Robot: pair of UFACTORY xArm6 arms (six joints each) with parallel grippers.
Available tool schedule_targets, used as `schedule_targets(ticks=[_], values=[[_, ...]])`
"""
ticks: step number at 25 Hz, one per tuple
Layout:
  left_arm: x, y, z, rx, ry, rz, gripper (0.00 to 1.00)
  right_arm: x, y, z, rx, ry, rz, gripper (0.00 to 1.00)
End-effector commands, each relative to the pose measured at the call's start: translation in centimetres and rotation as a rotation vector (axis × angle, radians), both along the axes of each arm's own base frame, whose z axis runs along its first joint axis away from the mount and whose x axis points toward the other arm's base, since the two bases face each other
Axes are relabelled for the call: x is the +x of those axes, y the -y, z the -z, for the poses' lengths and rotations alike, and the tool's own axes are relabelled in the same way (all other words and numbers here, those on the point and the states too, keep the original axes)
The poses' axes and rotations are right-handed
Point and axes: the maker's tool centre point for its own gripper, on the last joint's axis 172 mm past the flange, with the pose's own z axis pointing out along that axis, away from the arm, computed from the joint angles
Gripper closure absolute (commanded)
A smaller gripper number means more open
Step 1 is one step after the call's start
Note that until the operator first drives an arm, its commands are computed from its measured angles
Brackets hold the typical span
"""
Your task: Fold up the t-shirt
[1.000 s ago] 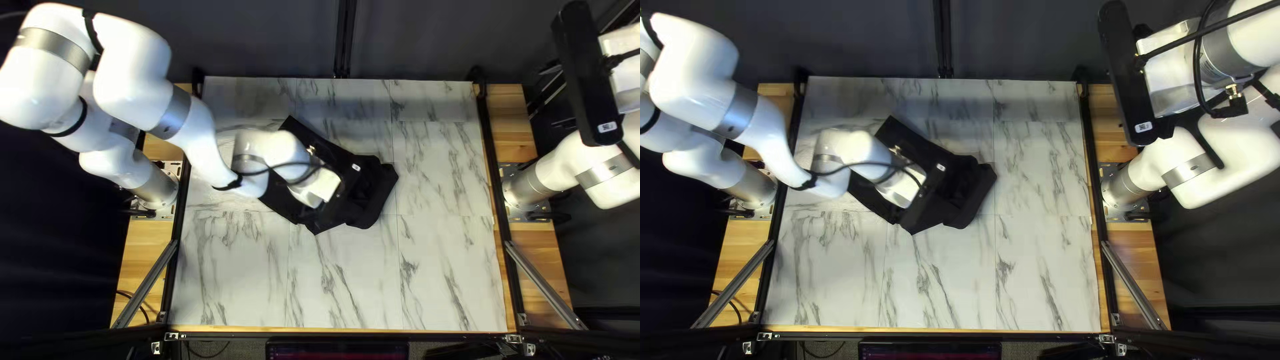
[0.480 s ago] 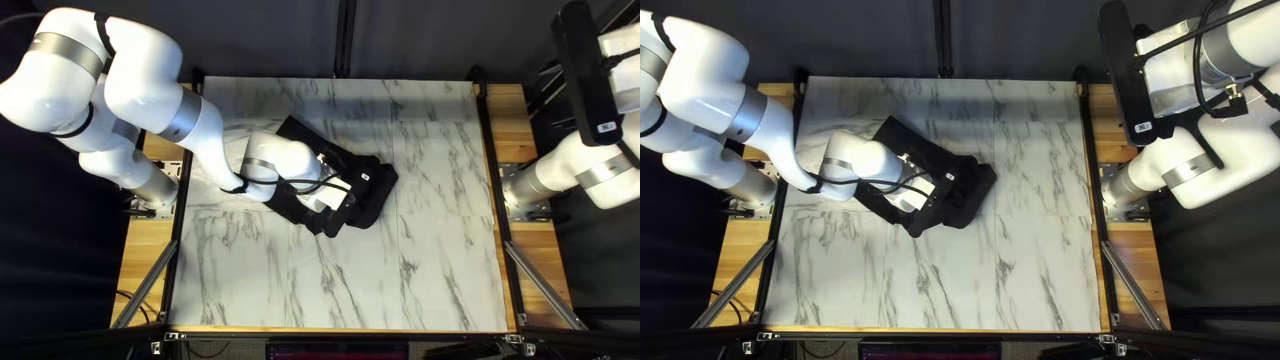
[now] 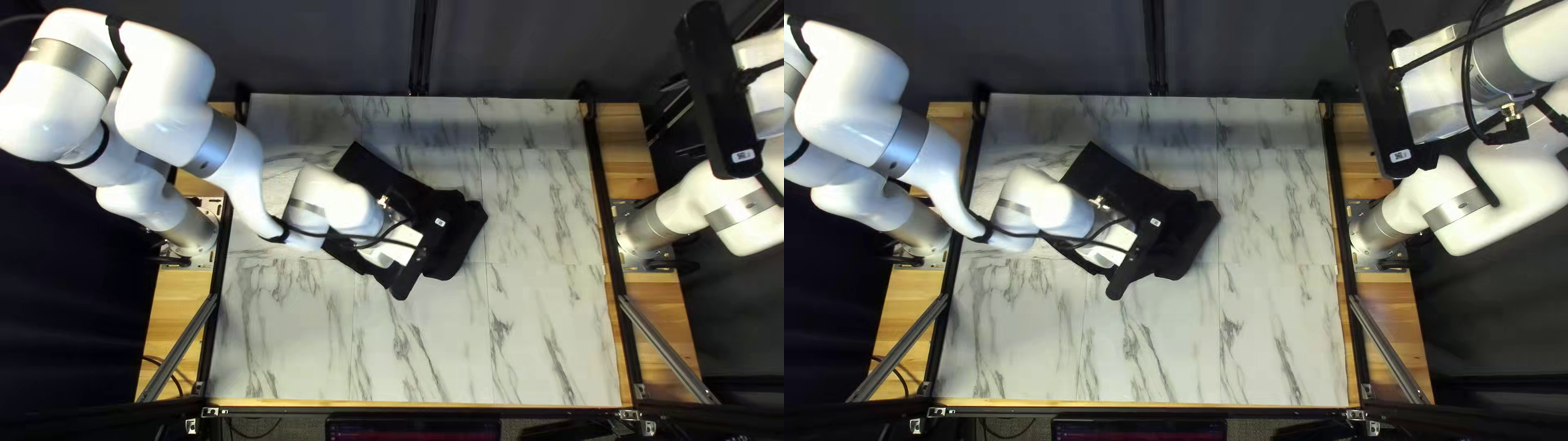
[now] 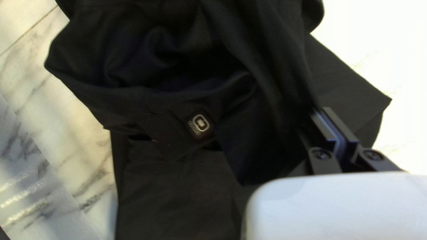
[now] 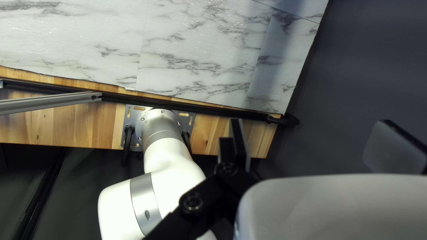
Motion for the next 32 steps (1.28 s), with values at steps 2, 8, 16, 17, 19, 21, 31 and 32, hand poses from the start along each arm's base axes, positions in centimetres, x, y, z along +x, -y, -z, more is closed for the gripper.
schedule_targets(ticks=[2, 8, 16, 17, 19, 21, 31, 32], values=[[-2.4, 0.5, -0.5, 0.034, 0.102, -0.115, 1.00, 0.0, 0.0, 0.0, 0.000, 0.000, 0.000, 0.00], [-1.8, 0.6, -0.5, 0.068, 0.149, -0.176, 1.00, 0.0, 0.0, 0.0, 0.000, 0.000, 0.000, 0.00], [0.6, 0.4, -1.2, 0.028, 0.091, -0.125, 0.00, 0.0, 0.0, 0.0, 0.000, 0.000, 0.000, 0.00], [1.4, 0.6, -1.5, 0.017, 0.077, -0.105, 0.00, 0.0, 0.0, 0.0, 0.000, 0.000, 0.000, 0.00], [2.1, 0.7, -1.8, 0.002, 0.059, -0.080, 0.00, 0.0, 0.0, 0.0, 0.000, 0.000, 0.000, 0.00], [2.4, 0.4, -2.0, -0.014, 0.048, -0.063, 0.00, 0.0, 0.0, 0.0, 0.000, 0.000, 0.000, 0.00], [2.6, 0.1, -2.2, -0.034, 0.049, -0.046, 0.00, 0.0, 0.0, 0.0, 0.000, 0.000, 0.000, 0.00], [3.4, 0.9, -2.3, -0.040, 0.066, -0.034, 0.00, 0.0, 0.0, 0.0, 0.000, 0.000, 0.000, 0.00]])
